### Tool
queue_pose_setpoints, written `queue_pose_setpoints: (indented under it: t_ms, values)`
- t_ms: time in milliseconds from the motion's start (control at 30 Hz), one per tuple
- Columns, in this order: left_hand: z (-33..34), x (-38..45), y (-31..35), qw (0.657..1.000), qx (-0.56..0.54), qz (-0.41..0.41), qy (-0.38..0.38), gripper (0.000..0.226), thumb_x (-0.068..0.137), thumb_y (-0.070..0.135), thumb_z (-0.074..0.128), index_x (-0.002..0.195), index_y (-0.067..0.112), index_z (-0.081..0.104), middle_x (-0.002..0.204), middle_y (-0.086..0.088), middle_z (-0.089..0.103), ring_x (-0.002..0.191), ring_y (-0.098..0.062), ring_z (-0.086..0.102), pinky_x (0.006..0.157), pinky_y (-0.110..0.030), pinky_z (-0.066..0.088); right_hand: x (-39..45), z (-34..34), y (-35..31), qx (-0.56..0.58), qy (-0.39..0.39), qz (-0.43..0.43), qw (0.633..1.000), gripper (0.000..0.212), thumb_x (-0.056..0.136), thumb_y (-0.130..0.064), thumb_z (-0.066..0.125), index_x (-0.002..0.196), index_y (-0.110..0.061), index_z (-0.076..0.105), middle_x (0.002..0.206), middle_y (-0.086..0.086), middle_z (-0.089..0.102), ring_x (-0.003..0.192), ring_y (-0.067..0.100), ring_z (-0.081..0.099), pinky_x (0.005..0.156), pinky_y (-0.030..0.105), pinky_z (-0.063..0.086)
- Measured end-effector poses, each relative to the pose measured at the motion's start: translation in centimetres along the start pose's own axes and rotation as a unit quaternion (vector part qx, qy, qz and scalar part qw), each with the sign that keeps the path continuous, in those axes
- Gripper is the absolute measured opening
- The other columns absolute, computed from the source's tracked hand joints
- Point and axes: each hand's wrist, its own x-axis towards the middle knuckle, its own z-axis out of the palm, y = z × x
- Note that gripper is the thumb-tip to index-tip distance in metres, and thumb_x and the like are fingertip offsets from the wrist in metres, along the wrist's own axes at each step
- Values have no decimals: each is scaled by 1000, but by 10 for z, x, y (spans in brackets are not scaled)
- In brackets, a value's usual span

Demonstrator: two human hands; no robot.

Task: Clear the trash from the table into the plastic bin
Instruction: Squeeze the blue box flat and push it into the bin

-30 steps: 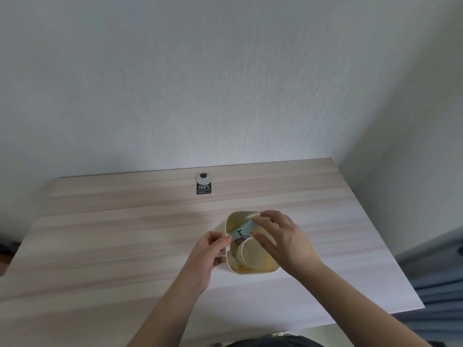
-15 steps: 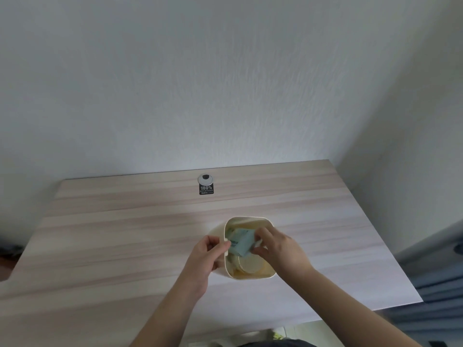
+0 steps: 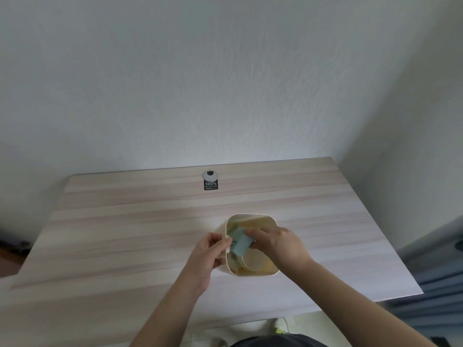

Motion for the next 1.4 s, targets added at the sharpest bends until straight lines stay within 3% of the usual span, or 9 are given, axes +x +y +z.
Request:
queue_pose_setpoints:
  t_ms: [200, 400, 500, 567, 633, 867, 967, 1267, 1400]
  values:
    - [4, -3, -2, 1000, 2, 1, 1, 12, 87, 17, 68, 89, 10, 58, 84, -10, 53, 78, -24, 48, 59, -27, 40, -7, -5, 0, -65, 19, 48, 997, 28, 49, -32, 91, 60, -24, 67, 40, -3, 49, 31, 21, 46, 34, 18, 35]
    - [13, -6, -5, 1000, 6, 1, 4, 26, 74, 26, 74, 88, 10, 59, 83, -10, 56, 76, -23, 51, 59, -28, 39, -12, -6, -9, -79, -14, 52, 995, 30, 45, -29, 90, 55, -20, 63, 44, -4, 51, 32, 19, 48, 34, 18, 35]
    - [14, -5, -7, 1000, 1, -4, 26, 19, 82, 20, 71, 92, 9, 60, 88, -12, 59, 77, -22, 55, 57, -27, 42, -14, -4, -11, -55, -55, 23, 997, 34, 58, -34, 87, 84, -17, 72, 66, 1, 65, 59, 22, 63, 51, 25, 47]
    - [14, -6, -7, 999, -1, -5, 41, 13, 86, 17, 68, 93, 9, 60, 87, -10, 61, 73, -19, 56, 54, -25, 43, -13, -4, -7, -6, -113, 38, 993, 43, 83, -36, 68, 121, -18, 60, 99, 7, 66, 91, 28, 62, 76, 33, 47]
    - [14, -8, -6, 999, 2, -3, 45, 12, 86, 18, 68, 90, 10, 59, 81, -6, 61, 67, -16, 57, 53, -24, 44, -15, -8, -1, 52, -112, 62, 990, 44, 92, -38, 56, 133, -22, 51, 110, 5, 64, 100, 27, 59, 81, 35, 43]
    - [32, -9, -4, 999, -16, 28, 36, 8, 88, 16, 66, 87, 12, 58, 69, 3, 61, 57, -7, 56, 51, -22, 45, -44, -47, 47, 178, 63, 135, 973, 20, 92, -37, 56, 107, -27, 66, 72, -18, 54, 63, 3, 52, 54, 11, 35]
    - [51, -10, -7, 999, -23, 30, 39, 10, 86, 18, 68, 86, 13, 60, 69, 4, 60, 58, -7, 54, 58, -27, 44, -69, -55, 82, 235, 88, 189, 949, 21, 92, -37, 53, 107, -29, 65, 77, -23, 57, 74, -1, 56, 57, 6, 40]
    - [115, -13, -20, 999, -29, 19, 27, 13, 71, 29, 71, 78, 18, 69, 73, -1, 64, 67, -14, 58, 59, -29, 48, -141, -38, 159, 352, -55, 252, 900, 57, 90, -11, 60, 129, -48, 40, 123, -14, 59, 104, -7, 57, 87, 14, 49]
    - [131, -21, -22, 999, -16, 23, 21, 36, 68, 33, 74, 91, 7, 69, 85, -14, 65, 77, -24, 60, 60, -31, 51, -149, -37, 173, 369, -125, 181, 903, 81, 79, -31, 75, 139, -54, 25, 141, -22, 42, 123, -7, 45, 101, 22, 43]
